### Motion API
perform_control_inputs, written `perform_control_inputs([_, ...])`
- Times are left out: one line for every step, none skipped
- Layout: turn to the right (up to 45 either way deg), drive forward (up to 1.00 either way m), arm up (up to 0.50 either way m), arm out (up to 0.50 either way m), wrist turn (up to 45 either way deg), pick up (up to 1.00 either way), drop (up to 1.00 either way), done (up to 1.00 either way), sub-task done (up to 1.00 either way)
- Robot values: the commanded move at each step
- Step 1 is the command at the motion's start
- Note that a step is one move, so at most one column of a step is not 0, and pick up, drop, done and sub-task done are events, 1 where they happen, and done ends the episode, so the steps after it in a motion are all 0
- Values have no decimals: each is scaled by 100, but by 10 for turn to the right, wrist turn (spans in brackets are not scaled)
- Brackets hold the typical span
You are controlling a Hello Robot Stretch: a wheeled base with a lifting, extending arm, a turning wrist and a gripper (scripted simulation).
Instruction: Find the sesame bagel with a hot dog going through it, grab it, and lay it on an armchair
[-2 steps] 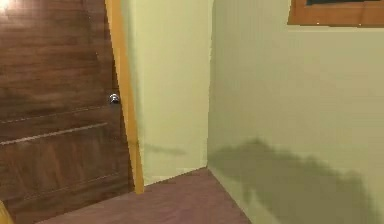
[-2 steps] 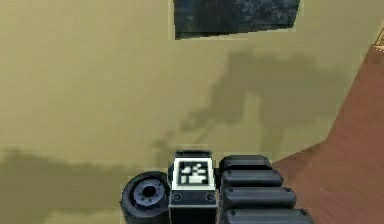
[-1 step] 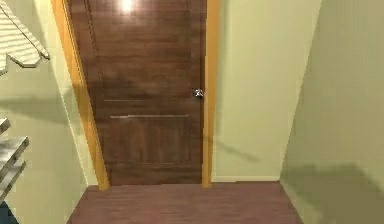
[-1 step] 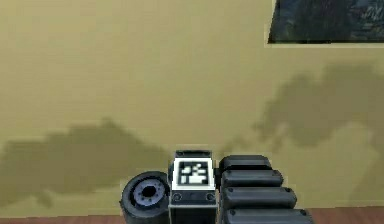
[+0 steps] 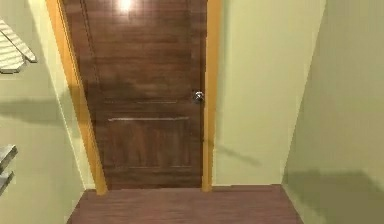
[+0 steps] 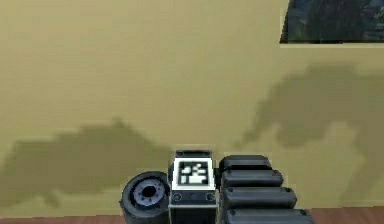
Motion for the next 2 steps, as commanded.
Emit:
perform_control_inputs([-420,0,0,0,0,0,0,0,0])
perform_control_inputs([-30,0,0,0,0,0,0,0,0])
